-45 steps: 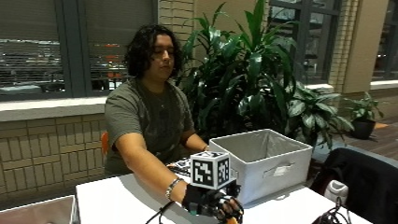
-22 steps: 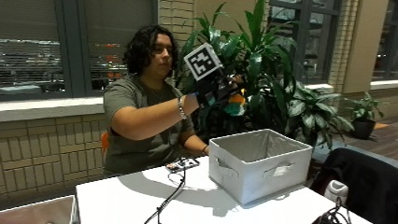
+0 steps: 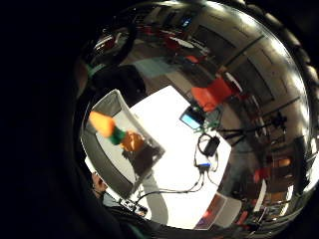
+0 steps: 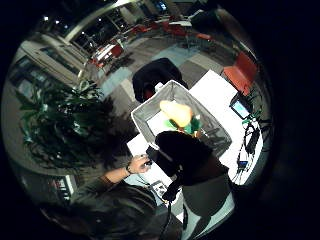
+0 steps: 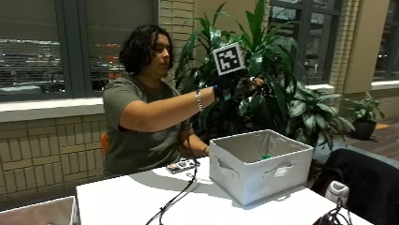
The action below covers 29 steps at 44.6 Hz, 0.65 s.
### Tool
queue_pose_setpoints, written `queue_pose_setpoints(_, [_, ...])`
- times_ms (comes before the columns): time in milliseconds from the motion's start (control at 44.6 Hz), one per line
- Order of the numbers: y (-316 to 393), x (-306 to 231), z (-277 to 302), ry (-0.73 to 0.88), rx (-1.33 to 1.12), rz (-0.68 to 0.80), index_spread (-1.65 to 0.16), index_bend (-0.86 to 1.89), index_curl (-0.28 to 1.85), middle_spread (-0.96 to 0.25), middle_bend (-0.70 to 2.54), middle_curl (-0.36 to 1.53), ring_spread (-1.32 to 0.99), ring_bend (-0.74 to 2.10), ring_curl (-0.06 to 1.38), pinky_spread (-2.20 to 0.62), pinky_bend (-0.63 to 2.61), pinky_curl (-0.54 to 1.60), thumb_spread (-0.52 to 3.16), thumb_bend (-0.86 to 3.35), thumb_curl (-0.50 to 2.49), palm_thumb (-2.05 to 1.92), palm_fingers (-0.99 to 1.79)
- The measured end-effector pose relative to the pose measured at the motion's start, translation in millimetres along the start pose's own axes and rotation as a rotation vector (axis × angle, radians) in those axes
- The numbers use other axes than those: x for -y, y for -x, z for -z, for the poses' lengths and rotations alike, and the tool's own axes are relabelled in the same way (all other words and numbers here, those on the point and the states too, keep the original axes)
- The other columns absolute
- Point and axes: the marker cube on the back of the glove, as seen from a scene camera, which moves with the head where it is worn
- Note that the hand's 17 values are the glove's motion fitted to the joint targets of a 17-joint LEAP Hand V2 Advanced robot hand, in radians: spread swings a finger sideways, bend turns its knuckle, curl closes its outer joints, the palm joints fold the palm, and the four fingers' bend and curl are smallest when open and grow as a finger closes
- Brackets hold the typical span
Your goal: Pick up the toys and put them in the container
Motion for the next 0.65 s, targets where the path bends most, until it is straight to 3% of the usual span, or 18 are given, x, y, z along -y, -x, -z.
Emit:
queue_pose_setpoints(67, [-23,-26,-5,0.000,-0.115,-0.001,-0.37,0.50,0.55,-0.61,0.50,1.01,-0.83,1.44,1.00,-0.49,1.50,0.81,1.21,-0.04,0.26,0.01,-0.07])
queue_pose_setpoints(314, [-57,-149,-23,0.047,-0.159,-0.044,-0.39,0.58,0.54,-0.43,0.36,0.87,-0.59,0.88,0.81,-0.28,1.03,0.60,1.21,-0.04,0.26,-0.04,-0.13])
queue_pose_setpoints(471, [-63,-241,-65,0.141,-0.012,-0.112,-0.39,0.52,0.53,-0.35,0.30,0.81,-0.51,0.73,0.74,-0.20,0.94,0.52,1.23,-0.04,0.25,-0.04,-0.05])
queue_pose_setpoints(651, [-67,-272,-84,0.175,0.076,-0.165,-0.40,0.49,0.50,-0.29,0.30,0.76,-0.47,0.65,0.69,-0.15,0.84,0.47,1.26,-0.03,0.24,-0.04,0.03])
